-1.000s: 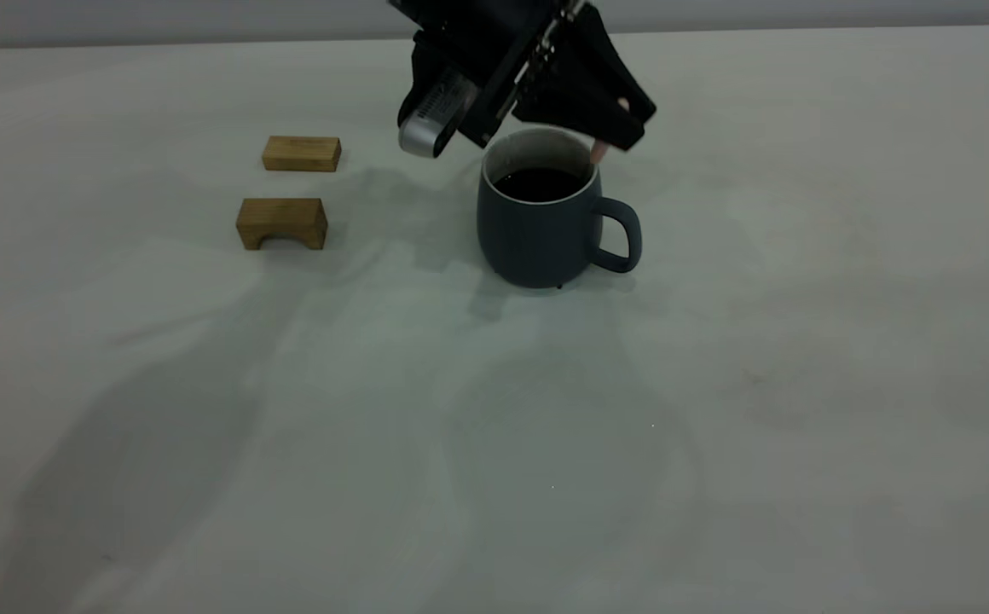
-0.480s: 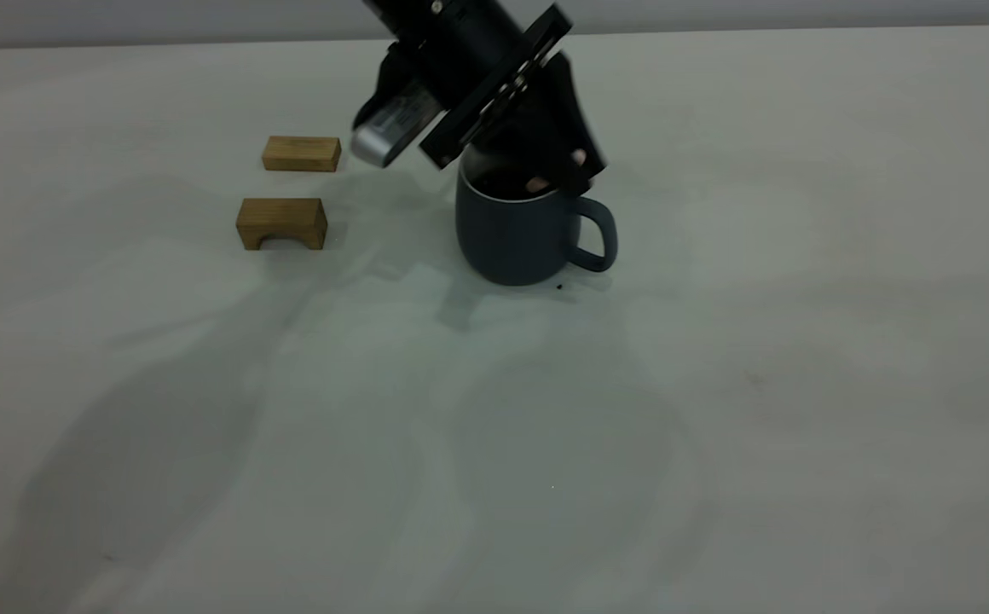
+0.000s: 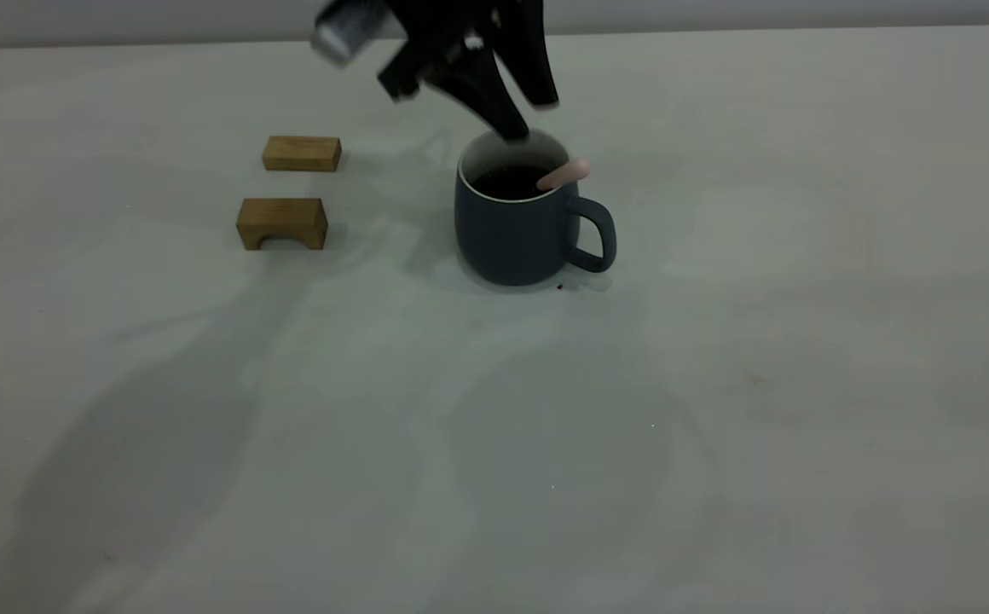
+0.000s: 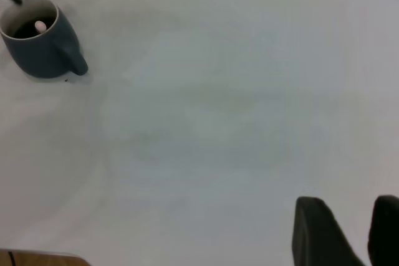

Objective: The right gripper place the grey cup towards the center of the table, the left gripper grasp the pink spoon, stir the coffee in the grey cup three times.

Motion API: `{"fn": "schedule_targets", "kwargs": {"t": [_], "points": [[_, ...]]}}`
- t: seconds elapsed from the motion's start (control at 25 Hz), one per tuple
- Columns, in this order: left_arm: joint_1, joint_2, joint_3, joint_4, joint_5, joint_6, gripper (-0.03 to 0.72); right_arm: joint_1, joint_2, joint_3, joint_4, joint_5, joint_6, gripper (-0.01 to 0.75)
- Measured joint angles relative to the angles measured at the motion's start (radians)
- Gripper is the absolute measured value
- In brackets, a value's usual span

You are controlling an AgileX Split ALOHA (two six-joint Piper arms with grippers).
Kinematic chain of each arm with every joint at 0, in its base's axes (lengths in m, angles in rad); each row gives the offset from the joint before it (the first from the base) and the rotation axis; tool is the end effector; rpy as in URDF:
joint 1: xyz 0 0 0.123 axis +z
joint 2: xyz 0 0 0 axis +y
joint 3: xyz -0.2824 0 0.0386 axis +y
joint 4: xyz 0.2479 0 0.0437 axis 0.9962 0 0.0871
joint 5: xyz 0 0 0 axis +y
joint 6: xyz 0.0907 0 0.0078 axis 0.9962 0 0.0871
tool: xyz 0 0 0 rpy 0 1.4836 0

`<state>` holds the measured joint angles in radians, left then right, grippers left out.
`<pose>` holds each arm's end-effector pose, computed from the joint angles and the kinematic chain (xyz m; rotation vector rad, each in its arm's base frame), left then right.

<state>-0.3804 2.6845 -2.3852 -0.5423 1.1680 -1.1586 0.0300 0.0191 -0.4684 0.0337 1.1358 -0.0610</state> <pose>0.4852 -0.2406 0.1040 1.2884 -2.5151 0.7257 -0.0023 0.0027 0.2626 -0.1008 2.1673 0.0235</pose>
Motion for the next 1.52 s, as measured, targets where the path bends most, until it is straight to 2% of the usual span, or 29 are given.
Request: {"fn": "schedule_targets", "kwargs": {"t": [0.32,0.4,0.48,0.56,0.68,0.76,0.88,1.08,1.28,1.52], "points": [[0.0,-0.124,-0.046,0.296,0.0,0.005,0.41,0.0,0.0,0.0,0.0,0.0,0.0,0.241],[0.0,-0.174,-0.046,0.398,0.0,0.078,0.41,0.0,0.0,0.0,0.0,0.0,0.0,0.241],[0.0,-0.229,-0.046,0.517,0.0,0.268,0.41,0.0,0.0,0.0,0.0,0.0,0.0,0.241],[0.0,-0.285,-0.046,0.58,0.0,0.585,0.41,0.0,0.0,0.0,0.0,0.0,0.0,0.241],[0.001,-0.375,-0.04,0.542,0.0,0.971,0.41,0.0,0.0,0.0,0.0,0.0,0.0,0.241],[0.0,-0.444,-0.003,0.503,0.0,1.081,0.41,0.0,0.0,0.0,0.0,0.0,0.0,0.241],[0.0,-0.577,0.127,0.524,0.0,1.124,0.41,0.0,0.0,0.0,0.0,0.0,0.0,0.241],[0.0,-0.851,0.491,0.625,0.0,1.101,0.41,0.0,0.0,0.0,0.0,0.0,0.0,0.241],[0.0,-1.128,0.837,0.655,0.0,1.097,0.41,0.0,0.0,0.0,0.0,0.0,0.0,0.241],[0.0,-1.382,1.147,0.684,0.0,1.004,0.41,0.0,0.0,0.0,0.0,0.0,0.0,0.241]]}}
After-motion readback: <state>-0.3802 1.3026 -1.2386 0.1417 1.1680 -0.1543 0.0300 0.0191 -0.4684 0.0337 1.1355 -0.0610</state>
